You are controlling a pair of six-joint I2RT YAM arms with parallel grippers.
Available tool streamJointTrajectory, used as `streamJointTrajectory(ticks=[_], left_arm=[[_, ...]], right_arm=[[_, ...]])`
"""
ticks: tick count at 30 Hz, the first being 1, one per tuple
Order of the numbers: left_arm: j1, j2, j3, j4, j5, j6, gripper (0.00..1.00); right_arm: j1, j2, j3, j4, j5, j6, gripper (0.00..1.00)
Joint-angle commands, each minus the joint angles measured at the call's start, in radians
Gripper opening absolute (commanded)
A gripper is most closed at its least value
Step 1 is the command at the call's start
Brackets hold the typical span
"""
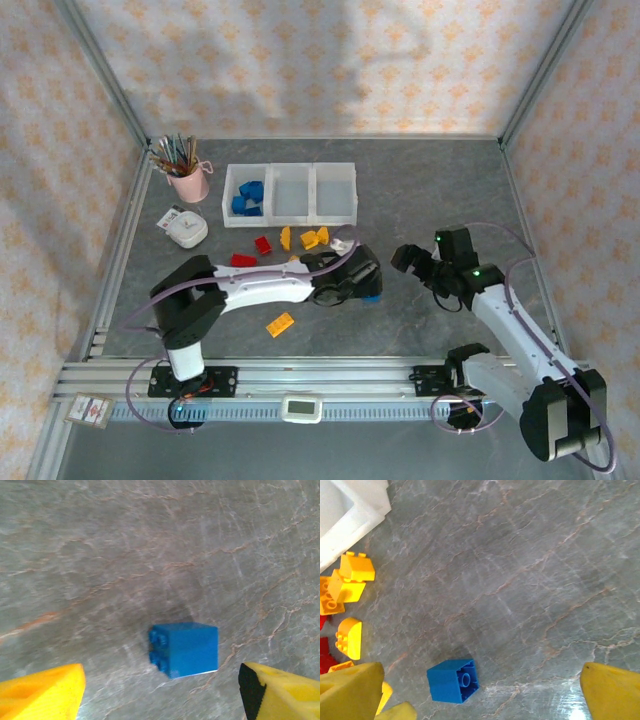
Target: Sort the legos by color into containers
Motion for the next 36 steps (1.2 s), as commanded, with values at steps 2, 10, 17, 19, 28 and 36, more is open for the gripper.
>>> streamJointTrajectory(ticks=[2,10,17,19,28,36], left_arm=[[-0.014,0.079,0.097,-0.049,-0.018,0.027,0.84],[-0.019,0.214,0.185,-0.106,-0.040,0.056,0.82],[-0.020,0.260,0.197,-0.096,-0.043,0.050,0.65],[-0.021,0.258,0.191,-0.089,-0.042,0.048,0.57],[-0.020,0.166,0.133,-0.062,-0.056,0.016,0.41],[-0.011,-0.045,0.016,-0.048,-0.123,-0.036,0.35]], right_arm=[[-0.039,-0.020,-0.010,-0.016,0.000,0.001,1.00],[-0.074,-0.019,-0.030,-0.001,-0.034,-0.010,1.00],[-0.074,-0.016,-0.030,0.008,-0.044,-0.015,1.00],[-0.074,-0.015,-0.026,0.007,-0.045,-0.020,1.00],[-0.074,-0.014,-0.008,0.030,-0.102,-0.043,1.00],[-0.035,0.008,0.047,0.046,-0.179,-0.069,1.00]])
